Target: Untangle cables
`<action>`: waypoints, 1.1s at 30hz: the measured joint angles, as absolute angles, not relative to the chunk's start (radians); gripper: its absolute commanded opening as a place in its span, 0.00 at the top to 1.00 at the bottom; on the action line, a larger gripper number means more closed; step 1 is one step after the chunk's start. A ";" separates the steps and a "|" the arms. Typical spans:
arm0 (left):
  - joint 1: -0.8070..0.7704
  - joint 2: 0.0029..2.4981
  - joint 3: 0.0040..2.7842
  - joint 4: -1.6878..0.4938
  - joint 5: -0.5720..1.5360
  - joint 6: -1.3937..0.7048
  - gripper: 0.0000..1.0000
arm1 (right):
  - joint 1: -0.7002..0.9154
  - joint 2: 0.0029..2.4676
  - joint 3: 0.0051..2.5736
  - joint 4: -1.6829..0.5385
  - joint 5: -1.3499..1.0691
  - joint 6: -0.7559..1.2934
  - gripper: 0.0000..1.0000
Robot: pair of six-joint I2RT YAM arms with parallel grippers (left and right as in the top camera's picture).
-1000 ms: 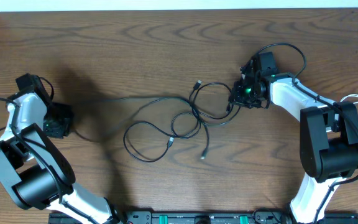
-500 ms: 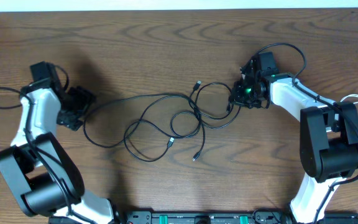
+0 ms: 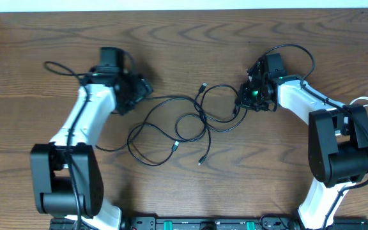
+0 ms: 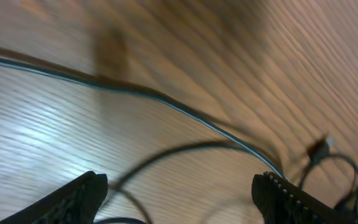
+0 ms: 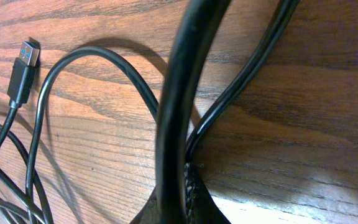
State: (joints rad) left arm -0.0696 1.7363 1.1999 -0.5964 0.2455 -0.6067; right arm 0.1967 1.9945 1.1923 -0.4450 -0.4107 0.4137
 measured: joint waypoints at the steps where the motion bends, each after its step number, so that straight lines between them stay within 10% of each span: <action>1: -0.091 1.737 1.200 -0.594 0.239 -0.614 0.20 | 0.197 1.995 1.192 -0.445 -0.411 0.414 0.99; 17: -0.214 1.905 1.200 -0.466 0.184 -0.682 0.27 | 0.197 1.995 1.192 -0.445 -0.411 0.414 0.99; 33: -0.213 1.947 1.202 -0.419 0.177 -0.707 0.71 | 0.197 1.995 1.192 -0.445 -0.411 0.414 0.99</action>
